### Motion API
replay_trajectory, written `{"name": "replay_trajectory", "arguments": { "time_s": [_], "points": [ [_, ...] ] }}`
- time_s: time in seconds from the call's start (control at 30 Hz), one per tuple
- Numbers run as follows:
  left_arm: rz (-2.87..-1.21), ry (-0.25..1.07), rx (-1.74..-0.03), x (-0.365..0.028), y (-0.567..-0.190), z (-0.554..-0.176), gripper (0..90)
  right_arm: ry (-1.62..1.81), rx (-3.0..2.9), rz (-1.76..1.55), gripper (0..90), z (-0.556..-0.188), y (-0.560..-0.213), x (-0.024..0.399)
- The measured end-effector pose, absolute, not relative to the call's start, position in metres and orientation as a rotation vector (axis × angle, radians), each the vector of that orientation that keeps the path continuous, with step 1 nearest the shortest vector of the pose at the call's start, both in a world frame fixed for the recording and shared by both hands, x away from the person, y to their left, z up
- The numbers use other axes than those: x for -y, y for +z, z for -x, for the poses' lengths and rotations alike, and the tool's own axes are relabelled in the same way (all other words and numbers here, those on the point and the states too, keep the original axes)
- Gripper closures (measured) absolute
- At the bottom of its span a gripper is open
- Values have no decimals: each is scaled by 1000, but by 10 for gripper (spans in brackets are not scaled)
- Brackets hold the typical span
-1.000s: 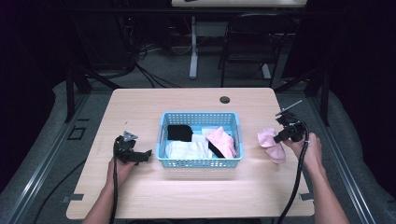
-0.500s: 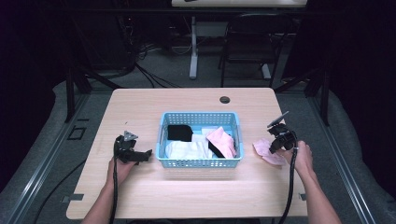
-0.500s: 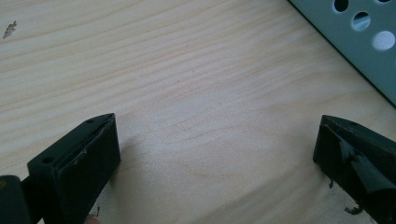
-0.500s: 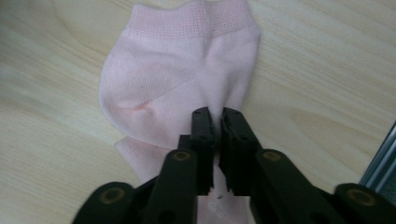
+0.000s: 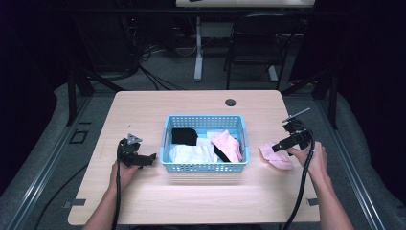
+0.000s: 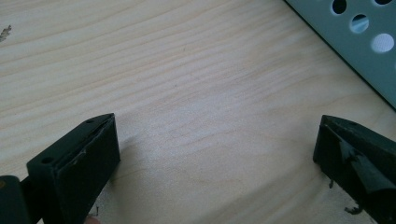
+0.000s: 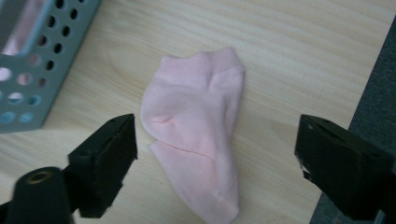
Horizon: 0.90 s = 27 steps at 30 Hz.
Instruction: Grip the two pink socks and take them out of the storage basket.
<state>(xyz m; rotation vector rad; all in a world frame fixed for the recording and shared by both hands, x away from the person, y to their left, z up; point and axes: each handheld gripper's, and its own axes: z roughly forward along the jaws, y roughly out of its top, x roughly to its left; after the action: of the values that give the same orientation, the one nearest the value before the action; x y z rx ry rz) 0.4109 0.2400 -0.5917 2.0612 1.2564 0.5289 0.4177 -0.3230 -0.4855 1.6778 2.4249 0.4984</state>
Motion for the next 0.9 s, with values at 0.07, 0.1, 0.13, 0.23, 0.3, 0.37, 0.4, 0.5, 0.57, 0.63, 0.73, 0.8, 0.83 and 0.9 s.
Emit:
{"name": "replay_trajectory", "arguments": {
  "time_s": [0.07,0.1,0.13,0.23,0.3,0.37,0.4,0.5,0.57,0.63,0.73,0.8,0.83,0.9],
  "points": [
    [-2060,528,-1257,-240,-592,-411,4,522,-2415,-1678,66,-416,-482,324],
    [-2062,530,-1256,-240,-592,-411,4,539,-2413,-1675,44,-416,-478,324],
    [-2060,530,-1257,-240,-592,-411,4,552,-2409,-1665,5,-415,-473,324],
    [-2062,530,-1255,-240,-592,-410,5,561,-2416,-1665,0,-415,-470,324],
    [-2062,528,-1254,-240,-592,-409,5,568,-2417,-1657,0,-414,-466,322],
    [-2060,530,-1254,-240,-592,-408,5,570,-2431,-1647,0,-414,-465,319],
    [-2059,530,-1255,-240,-592,-408,5,572,-2433,-1639,0,-414,-464,318],
    [-2058,529,-1256,-240,-592,-408,5,572,-2445,-1611,0,-412,-459,311],
    [-2060,530,-1253,-240,-592,-408,5,564,-2457,-1586,0,-411,-456,308],
    [-2060,530,-1254,-240,-592,-408,5,578,-2457,-1573,0,-410,-451,303],
    [-2063,529,-1252,-240,-592,-408,5,601,-2471,-1528,0,-408,-440,293],
    [-2062,528,-1253,-240,-592,-408,5,601,-2474,-1508,0,-407,-438,290],
    [-2059,529,-1254,-240,-592,-408,5,600,-2474,-1500,0,-407,-436,286],
    [-2062,529,-1253,-240,-592,-408,5,613,-2487,-1473,0,-405,-432,277]
  ]
}}
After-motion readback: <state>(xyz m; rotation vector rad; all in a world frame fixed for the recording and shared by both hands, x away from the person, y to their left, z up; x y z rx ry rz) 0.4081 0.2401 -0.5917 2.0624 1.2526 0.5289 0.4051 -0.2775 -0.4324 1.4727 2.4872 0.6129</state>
